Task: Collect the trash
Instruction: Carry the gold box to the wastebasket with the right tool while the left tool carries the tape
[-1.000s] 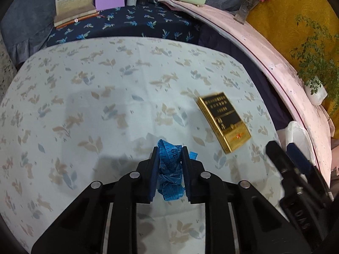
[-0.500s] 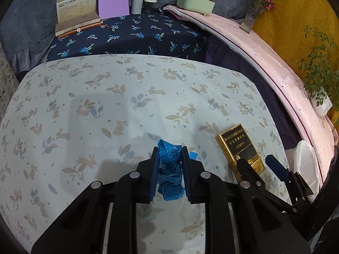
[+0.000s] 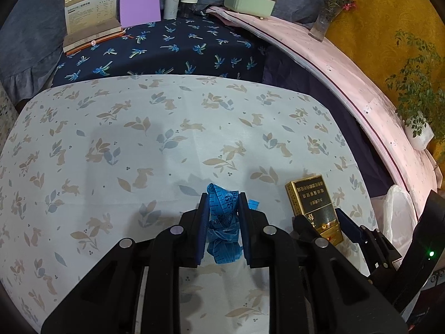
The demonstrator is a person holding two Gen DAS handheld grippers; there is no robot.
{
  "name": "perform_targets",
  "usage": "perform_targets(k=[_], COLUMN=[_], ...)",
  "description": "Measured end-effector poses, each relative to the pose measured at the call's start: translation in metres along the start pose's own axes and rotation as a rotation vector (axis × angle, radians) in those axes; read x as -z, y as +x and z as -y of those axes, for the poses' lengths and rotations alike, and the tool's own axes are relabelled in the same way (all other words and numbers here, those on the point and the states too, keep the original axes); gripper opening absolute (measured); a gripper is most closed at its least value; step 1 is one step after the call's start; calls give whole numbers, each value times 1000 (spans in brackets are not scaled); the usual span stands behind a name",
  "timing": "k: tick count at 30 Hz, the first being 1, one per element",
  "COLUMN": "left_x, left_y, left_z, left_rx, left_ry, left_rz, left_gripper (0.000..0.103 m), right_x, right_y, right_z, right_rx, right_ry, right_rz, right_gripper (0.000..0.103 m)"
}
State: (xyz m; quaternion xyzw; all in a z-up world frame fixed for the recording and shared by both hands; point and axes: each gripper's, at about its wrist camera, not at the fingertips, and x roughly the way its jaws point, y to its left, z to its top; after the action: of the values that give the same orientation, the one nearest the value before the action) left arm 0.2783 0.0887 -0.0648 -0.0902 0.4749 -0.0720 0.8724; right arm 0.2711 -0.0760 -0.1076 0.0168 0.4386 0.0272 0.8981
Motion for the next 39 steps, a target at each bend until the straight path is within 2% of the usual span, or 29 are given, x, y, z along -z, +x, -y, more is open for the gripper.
perform_targets(k=[8, 15, 27, 39], left_x=[5, 10, 29, 64], left_y=[-11, -26, -43, -35], left_z=[27, 67, 170, 275], left_rx=[14, 40, 116, 200], left_ry=[42, 100, 249, 394], left_rz=[10, 25, 35, -13], left_gripper=[20, 20, 20, 20], right_x=[2, 0, 16, 50], right_y=[-29, -70, -133, -159], right_z=[17, 51, 138, 223], right_rx=[-4, 12, 101, 193], right_ry=[41, 109, 230, 363], right_rz=[50, 130, 220, 231], right_gripper=[57, 57, 57, 57])
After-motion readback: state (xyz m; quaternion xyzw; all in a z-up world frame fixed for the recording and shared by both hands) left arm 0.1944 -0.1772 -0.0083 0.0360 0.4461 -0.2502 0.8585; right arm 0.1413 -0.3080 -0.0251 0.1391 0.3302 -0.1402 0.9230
